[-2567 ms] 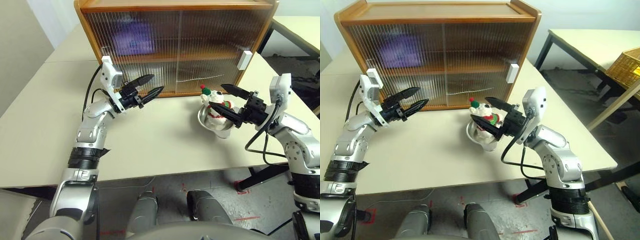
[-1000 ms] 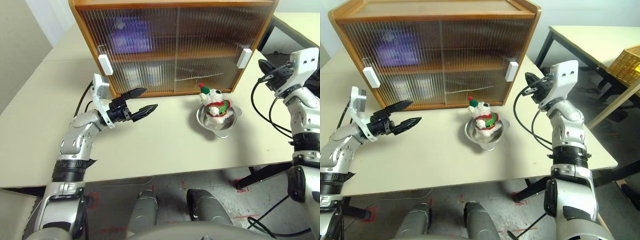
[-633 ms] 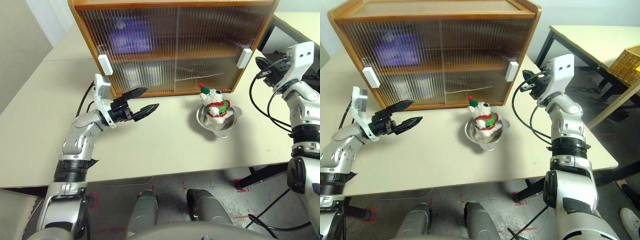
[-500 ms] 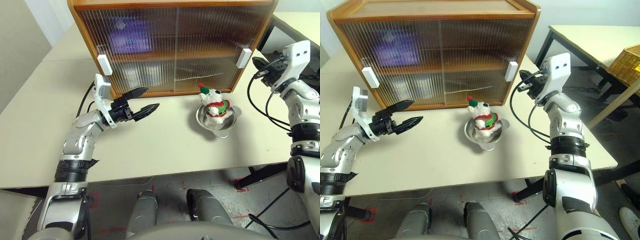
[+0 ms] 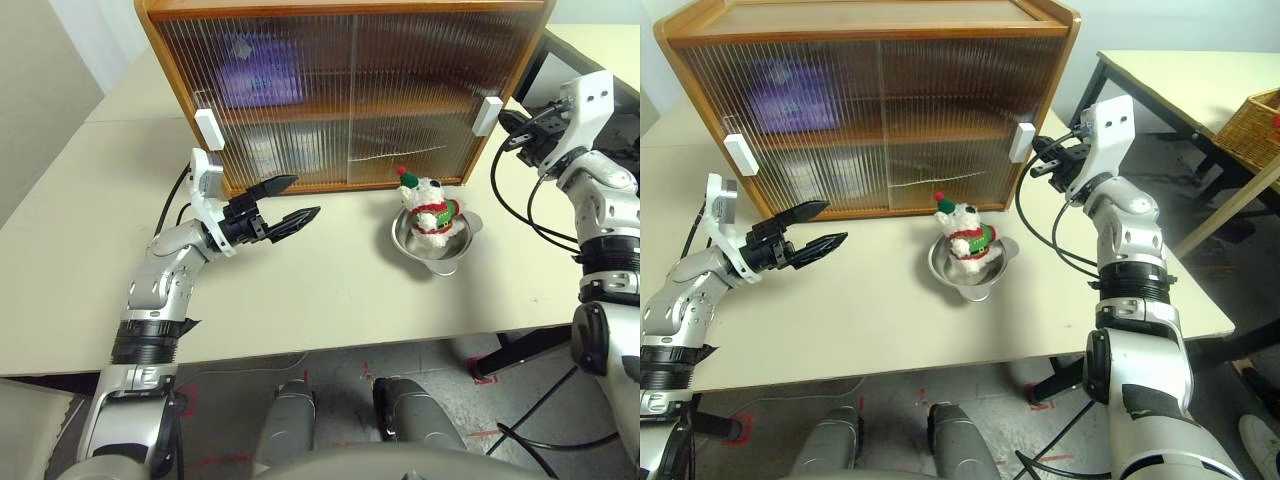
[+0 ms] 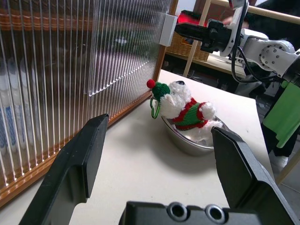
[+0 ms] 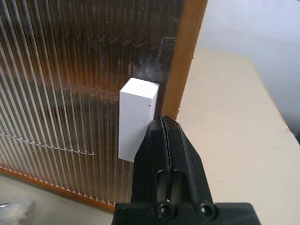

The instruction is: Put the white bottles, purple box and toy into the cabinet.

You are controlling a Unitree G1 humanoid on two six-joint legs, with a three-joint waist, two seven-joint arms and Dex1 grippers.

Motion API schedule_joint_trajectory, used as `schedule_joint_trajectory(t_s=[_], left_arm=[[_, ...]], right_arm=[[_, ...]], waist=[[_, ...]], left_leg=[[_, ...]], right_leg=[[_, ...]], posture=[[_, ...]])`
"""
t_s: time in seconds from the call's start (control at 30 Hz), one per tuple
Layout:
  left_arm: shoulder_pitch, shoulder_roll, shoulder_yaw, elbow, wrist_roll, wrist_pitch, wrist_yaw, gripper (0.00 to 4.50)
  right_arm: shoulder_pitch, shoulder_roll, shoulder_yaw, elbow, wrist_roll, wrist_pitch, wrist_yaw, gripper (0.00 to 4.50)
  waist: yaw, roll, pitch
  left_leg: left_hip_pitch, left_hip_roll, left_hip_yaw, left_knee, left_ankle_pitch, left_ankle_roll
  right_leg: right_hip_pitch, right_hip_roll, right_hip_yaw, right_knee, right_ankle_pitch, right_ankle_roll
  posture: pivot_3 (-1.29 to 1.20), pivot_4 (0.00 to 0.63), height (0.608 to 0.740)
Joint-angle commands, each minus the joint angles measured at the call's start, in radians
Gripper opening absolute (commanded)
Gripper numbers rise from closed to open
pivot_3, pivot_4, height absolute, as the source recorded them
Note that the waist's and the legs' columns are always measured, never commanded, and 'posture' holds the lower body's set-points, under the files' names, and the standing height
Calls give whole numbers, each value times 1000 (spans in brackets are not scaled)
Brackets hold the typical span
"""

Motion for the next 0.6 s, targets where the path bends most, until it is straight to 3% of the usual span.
schedule_joint_trajectory(t_s=[0.03, 0.6], left_arm=[[0, -5, -11, -14, 9, -1, 0, 4500], [2, -4, -10, -13, 10, -6, -4, 4500]], right_arm=[[-10, 13, 25, -23, -6, 27, 9, 20], [-34, 98, 75, -171, 2, 138, -2, 20]], waist=[[0, 0, 0], [0, 0, 0]], left_leg=[[0, 0, 0, 0, 0, 0], [0, 0, 0, 0, 0, 0]], right_leg=[[0, 0, 0, 0, 0, 0], [-1, 1, -2, 0, 1, -2]], posture=[[29, 88, 740], [33, 84, 740]])
